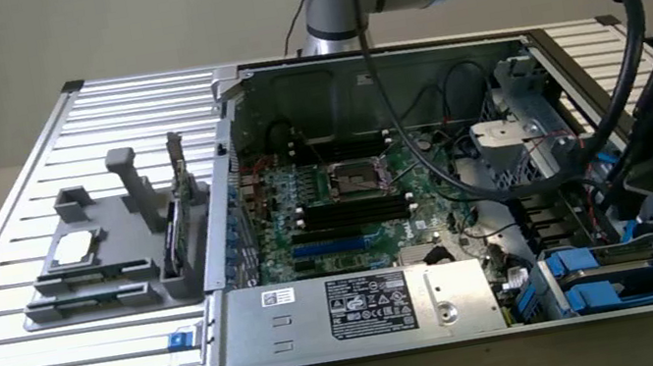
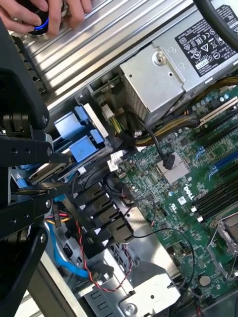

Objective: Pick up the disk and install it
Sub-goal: 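Insert the first disk wire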

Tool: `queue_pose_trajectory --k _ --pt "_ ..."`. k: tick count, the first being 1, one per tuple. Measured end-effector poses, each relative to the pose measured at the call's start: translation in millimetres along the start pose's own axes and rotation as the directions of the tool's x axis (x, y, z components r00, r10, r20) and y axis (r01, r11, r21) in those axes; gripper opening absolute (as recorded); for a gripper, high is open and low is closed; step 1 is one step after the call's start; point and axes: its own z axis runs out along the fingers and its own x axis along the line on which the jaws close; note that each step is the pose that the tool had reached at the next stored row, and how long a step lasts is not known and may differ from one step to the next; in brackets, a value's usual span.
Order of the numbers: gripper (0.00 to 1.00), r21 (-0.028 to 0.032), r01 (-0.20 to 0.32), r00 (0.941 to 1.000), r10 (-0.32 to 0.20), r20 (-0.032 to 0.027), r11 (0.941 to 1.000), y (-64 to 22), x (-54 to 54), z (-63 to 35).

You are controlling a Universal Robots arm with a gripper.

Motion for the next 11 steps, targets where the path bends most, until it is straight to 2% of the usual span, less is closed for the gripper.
queue_pose_trajectory --k 6,11 --pt "0.3 0.0019 -0.089 0.996 0.089 0.0034 0.996 0.0 0.0 0.0" --pt "0.3 0.0032 -0.163 0.9866 0.163 0.0064 0.9866 0.0 0.0 0.0"
